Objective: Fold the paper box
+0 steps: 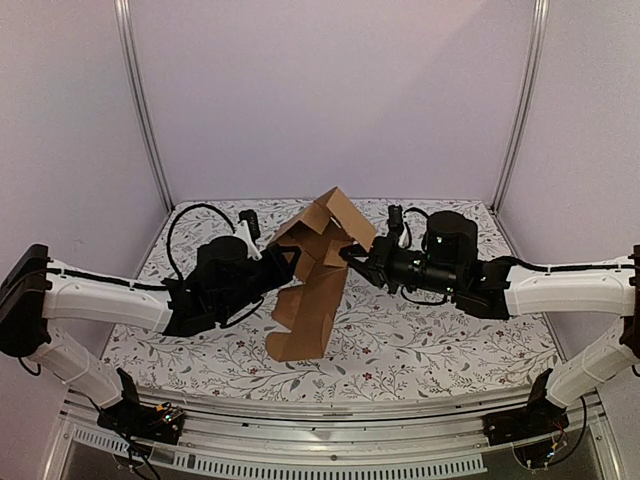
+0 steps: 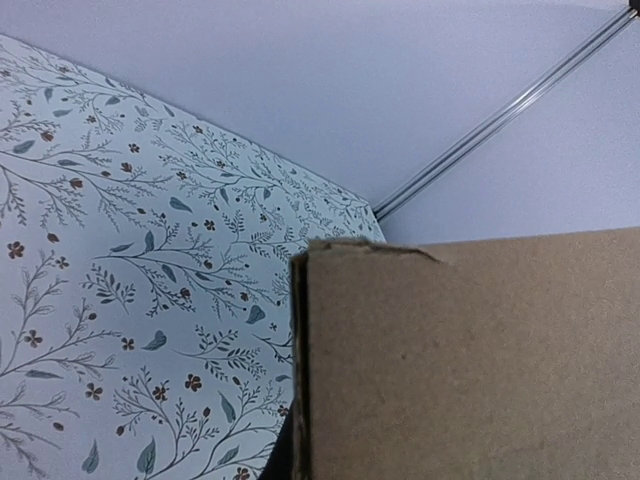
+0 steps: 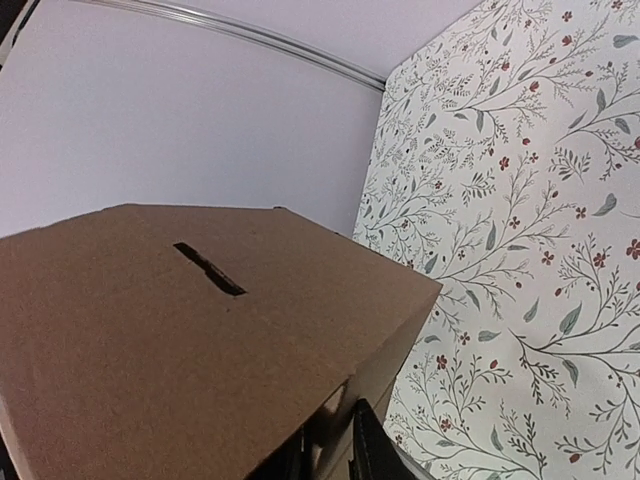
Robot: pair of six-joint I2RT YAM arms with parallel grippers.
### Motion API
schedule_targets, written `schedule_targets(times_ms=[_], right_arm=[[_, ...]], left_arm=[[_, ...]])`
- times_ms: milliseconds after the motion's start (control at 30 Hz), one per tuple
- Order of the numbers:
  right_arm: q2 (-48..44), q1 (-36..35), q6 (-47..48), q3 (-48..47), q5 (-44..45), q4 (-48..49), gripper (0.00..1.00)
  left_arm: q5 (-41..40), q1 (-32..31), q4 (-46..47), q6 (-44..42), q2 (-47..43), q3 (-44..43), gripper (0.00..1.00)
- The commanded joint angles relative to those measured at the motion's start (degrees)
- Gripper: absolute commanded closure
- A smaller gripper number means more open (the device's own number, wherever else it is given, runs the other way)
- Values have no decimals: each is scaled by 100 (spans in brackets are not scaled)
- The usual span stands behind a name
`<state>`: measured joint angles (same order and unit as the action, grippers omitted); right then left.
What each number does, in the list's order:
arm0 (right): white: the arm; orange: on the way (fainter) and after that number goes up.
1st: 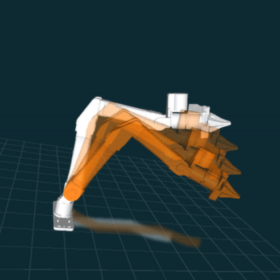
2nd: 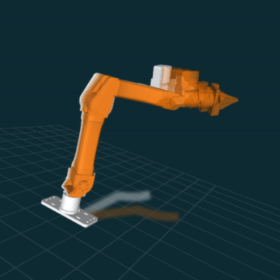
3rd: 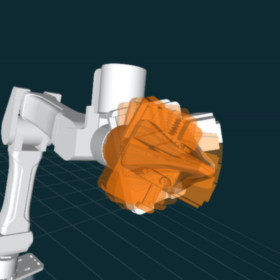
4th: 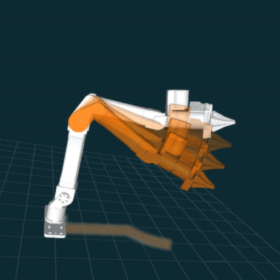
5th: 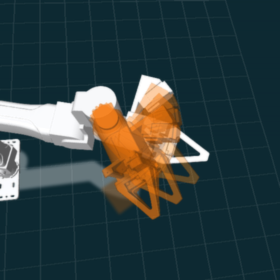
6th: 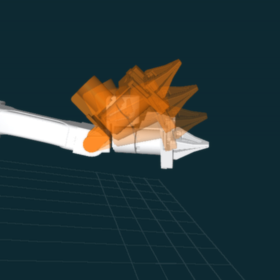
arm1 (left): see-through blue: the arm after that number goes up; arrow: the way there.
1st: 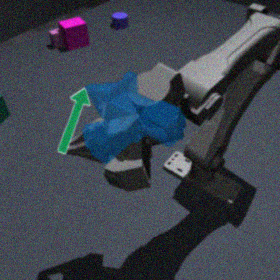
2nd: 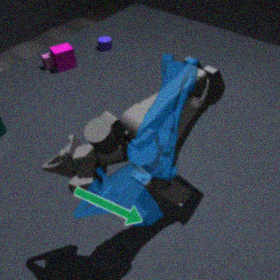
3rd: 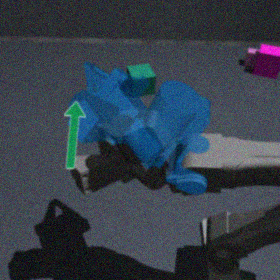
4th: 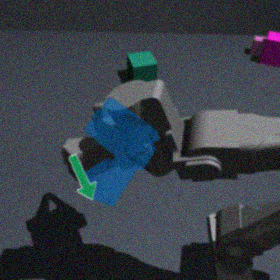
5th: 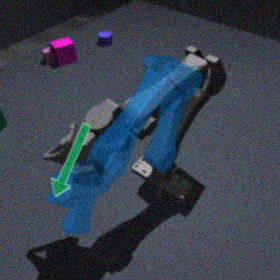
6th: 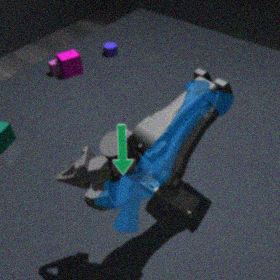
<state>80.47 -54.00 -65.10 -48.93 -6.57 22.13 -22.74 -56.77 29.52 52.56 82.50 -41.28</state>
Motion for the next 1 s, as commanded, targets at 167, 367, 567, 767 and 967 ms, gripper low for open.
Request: schedule_targets(times_ms=[167, 367, 567, 767, 967], right_arm=[[80, -40, 28, -74, 4, 160, 97], [-66, -38, 43, 85, 129, 139, 70], [-335, -29, 284, 391, 190, -175, 66], [-949, -30, 883, 573, 332, -1013, 56], [-1659, -32, 1434, 740, 538, -1948, 53]], left_arm=[[390, 19, 38, -208, 203, -108, 100], [249, 23, -44, -280, 196, -110, 100], [17, 84, -252, -264, 93, -91, 100], [-84, 178, -448, -272, 4, -65, 100], [-118, 245, -549, -333, -26, -63, 100]])
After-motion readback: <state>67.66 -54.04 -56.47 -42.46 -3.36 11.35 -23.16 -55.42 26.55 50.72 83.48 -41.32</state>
